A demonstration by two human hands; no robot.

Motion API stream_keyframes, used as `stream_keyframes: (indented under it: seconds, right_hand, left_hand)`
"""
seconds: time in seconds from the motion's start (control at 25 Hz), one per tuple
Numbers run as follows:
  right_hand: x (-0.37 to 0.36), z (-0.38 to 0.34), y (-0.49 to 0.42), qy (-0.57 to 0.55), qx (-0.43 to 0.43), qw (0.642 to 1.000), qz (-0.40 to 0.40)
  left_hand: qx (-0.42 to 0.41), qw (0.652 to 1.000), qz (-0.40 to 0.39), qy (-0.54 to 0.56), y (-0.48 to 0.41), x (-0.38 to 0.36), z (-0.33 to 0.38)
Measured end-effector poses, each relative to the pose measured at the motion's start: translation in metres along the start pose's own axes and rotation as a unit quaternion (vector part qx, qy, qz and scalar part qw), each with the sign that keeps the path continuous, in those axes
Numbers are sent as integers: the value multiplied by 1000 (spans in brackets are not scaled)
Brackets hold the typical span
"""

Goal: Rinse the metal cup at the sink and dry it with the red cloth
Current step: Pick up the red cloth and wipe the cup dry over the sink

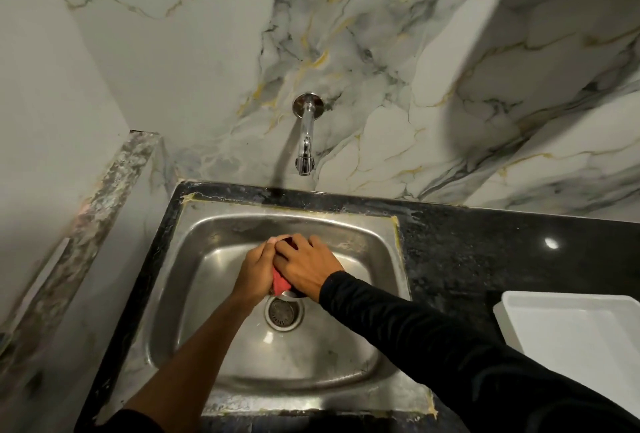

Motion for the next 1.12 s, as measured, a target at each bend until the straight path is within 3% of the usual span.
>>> stream_keyframes:
  seconds: [0.08,0.16,0.28,0.36,0.48,0.6,0.68,0.76,0.8,0.84,0.92,0.96,1.0,1.04,1.12]
  right_hand:
    - [-4,1,-4,37,-56,998,-12]
    - [-12,7,-11,-5,-163,985,-56]
    - [-29,20,-16,-189,-320,907,-197]
    - [-40,27,-12,-346,-360,824,-268]
    - [-42,35,7,-518,-391,698,-301]
    - [-45,19,33,-693,-462,447,-326]
    - [-38,23,44,-736,-489,376,-277]
    - [-24,37,50,-774,-490,353,-192]
    - [-16,50,52,-771,-490,383,-135]
    - [-11,64,52,-736,-496,456,-70]
    - [-3,82,51,-564,-481,671,12]
    - [1,79,44,-466,-444,765,22]
    - [3,68,34,-382,-396,835,18]
    - [2,53,24,-327,-349,878,4]
    - [-6,28,13,-307,-298,904,1]
  left_hand:
    - [-33,998,16,-50,-1,5,-1]
    - [-89,982,76,-146,-2,8,6]
    - [-190,946,132,-228,3,1,22]
    - [-218,941,138,-219,10,-1,21]
    - [-181,960,132,-171,12,0,12]
    - [-161,980,64,-96,5,0,7]
    - [-147,987,45,-45,-1,4,8]
    - [-109,992,62,10,-8,14,5]
    - [-88,993,70,28,-10,17,3]
    - [-69,994,73,34,-11,18,2]
    - [-51,997,57,-3,-11,15,-1]
    - [-65,996,43,-40,-13,9,0]
    - [-78,994,25,-73,-15,3,0]
    - [-86,992,9,-87,-16,-4,0]
    - [-47,997,-27,-56,-18,-15,0]
Point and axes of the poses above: each hand's wrist, its own y-axis away from the middle knuckle, its own x-axis out of the back of the hand, z = x × y, the point moved 6 cm from there along -y, towards the middle knuckle, and after that the axes turned 7 degrees about z, right-handed, at the moved point
